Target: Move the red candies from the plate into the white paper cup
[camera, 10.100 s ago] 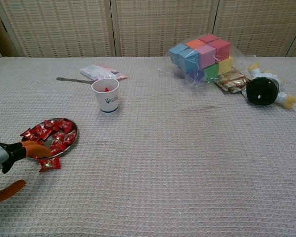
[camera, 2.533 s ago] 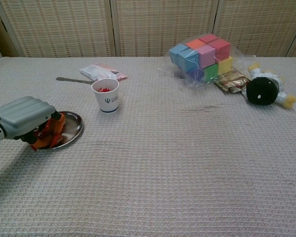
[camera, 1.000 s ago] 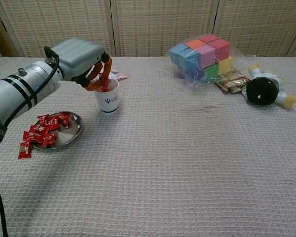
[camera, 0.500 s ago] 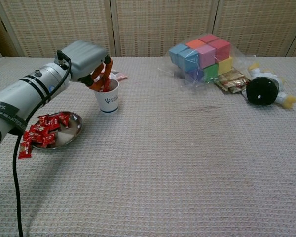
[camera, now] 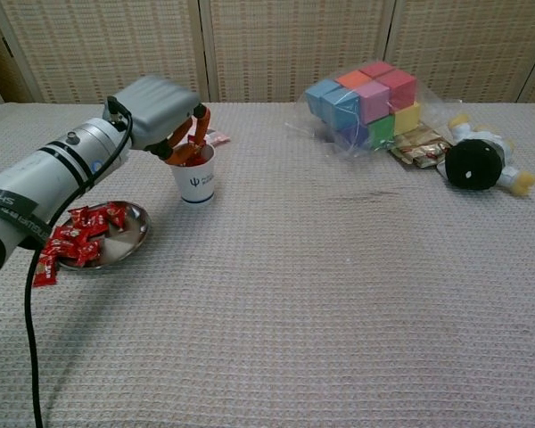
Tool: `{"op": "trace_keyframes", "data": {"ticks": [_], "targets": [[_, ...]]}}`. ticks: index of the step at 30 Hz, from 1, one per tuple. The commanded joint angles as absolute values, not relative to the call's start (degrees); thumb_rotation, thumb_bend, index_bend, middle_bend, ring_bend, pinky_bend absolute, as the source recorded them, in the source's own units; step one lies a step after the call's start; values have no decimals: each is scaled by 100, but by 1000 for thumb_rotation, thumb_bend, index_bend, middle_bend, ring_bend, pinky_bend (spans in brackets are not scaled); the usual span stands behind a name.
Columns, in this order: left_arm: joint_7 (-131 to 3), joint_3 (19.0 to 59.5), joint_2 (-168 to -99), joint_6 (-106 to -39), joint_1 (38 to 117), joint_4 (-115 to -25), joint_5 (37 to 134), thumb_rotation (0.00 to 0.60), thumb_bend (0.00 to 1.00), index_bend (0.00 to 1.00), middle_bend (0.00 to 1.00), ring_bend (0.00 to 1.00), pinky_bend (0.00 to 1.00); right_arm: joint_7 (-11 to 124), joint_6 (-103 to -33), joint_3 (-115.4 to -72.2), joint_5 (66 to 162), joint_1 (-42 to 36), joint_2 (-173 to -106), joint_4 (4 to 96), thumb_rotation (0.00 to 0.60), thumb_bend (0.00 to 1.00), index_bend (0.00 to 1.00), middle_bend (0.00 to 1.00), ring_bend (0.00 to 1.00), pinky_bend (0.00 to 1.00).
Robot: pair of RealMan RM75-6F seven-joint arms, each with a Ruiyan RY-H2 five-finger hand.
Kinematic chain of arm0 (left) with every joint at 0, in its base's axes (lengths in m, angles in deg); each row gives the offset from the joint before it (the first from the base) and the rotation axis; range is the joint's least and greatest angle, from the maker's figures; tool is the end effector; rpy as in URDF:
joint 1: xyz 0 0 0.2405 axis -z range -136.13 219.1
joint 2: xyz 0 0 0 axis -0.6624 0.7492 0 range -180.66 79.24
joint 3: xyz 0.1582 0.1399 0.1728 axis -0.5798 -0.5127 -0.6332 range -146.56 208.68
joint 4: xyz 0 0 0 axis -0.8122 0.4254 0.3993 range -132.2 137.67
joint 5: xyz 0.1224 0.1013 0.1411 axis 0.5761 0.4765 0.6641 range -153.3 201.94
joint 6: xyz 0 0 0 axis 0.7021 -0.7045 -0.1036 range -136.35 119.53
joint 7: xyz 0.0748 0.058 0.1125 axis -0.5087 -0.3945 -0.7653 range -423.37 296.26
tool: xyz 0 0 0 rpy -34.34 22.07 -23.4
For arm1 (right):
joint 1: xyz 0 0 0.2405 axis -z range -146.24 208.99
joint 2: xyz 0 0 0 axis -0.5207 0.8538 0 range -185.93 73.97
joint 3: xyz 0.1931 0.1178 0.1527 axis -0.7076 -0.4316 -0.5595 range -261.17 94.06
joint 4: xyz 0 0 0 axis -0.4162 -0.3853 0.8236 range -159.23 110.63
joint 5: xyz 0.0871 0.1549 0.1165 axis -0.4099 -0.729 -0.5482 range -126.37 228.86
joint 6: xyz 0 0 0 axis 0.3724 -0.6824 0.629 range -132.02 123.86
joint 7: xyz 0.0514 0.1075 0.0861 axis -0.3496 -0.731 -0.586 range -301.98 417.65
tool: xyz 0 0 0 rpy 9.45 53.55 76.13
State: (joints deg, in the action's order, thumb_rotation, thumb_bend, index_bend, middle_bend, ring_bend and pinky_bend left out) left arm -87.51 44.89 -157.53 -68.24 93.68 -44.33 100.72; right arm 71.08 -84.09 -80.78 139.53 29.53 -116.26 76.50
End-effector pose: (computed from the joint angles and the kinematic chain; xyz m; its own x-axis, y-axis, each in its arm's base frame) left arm -0.1295 0.4365 -0.0489 0.6933 -0.1849 0.6966 0.5969 -0.3945 -0.6987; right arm -0.3172 -0.1435 0.1463 0.5248 -0.2063 0.8259 -0.8478 -0.0397 0.5288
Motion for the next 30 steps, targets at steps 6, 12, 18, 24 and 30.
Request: {"op": "trace_keyframes", "data": {"ticks": [6, 12, 18, 24, 30], "targets": [[-8677, 4443, -15603, -6928, 9288, -4631, 10102, 600, 537, 390, 698, 670, 1000, 7121, -8430, -8070, 13978, 2960, -11634, 7651, 600, 114, 0, 0, 0, 0], [-8560, 4175, -14906, -7722, 8720, -5801, 10410, 600, 493, 342, 676, 670, 1000, 7119, -8431, -8051, 14015, 2960, -11632, 7644, 600, 114, 0, 0, 0, 0], [-8339, 3507, -14051, -8463, 7780, -7156, 10713, 600, 447, 300, 520, 670, 1000, 7133, -8451, -7983, 14165, 2969, -11634, 7658, 600, 114, 0, 0, 0, 0], [-7989, 2698, -13713, -8993, 6800, -7422, 10908, 600, 428, 260, 383, 670, 1000, 7174, -8452, -7906, 14332, 2972, -11652, 7661, 600, 113, 0, 0, 0, 0], [-7757, 2491, -13823, -9126, 6396, -7151, 10896, 600, 409, 195, 305, 670, 1000, 7188, -8451, -7869, 14410, 2973, -11660, 7655, 600, 113, 0, 0, 0, 0]]}}
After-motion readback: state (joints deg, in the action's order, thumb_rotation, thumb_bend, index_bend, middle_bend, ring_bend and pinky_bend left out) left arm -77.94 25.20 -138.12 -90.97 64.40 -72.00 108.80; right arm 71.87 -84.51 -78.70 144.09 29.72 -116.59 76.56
